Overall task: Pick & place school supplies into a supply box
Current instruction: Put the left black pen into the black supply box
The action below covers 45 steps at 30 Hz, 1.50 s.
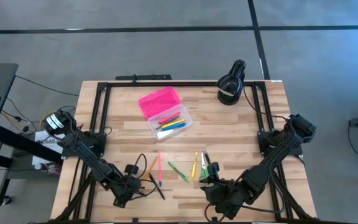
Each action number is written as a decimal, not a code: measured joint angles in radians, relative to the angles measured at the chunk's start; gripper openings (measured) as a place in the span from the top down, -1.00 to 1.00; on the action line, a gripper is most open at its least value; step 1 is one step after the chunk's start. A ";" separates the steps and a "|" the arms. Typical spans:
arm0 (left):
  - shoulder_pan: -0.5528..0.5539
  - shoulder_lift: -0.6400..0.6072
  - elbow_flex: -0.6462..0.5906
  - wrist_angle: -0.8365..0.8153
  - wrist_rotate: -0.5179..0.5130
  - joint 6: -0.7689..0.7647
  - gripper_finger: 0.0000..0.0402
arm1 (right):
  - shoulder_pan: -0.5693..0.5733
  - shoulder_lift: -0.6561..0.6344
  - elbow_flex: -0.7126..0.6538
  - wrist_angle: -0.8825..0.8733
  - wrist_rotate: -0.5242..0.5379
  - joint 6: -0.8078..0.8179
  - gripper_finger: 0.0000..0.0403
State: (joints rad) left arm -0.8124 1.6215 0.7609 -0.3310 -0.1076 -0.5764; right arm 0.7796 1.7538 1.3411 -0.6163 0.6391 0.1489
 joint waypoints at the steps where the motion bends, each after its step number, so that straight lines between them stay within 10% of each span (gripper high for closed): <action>1: 0.000 0.000 0.000 -0.003 0.000 -0.004 0.58 | -0.003 0.000 -0.003 0.001 0.006 0.001 0.41; 45: 0.026 0.005 0.179 -0.471 -0.051 -0.017 0.84 | -0.003 0.000 -0.006 0.003 0.042 0.009 0.41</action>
State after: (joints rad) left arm -0.7862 1.6264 0.9402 -0.8025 -0.1591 -0.5934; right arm 0.7765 1.7538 1.3354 -0.6128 0.6807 0.1579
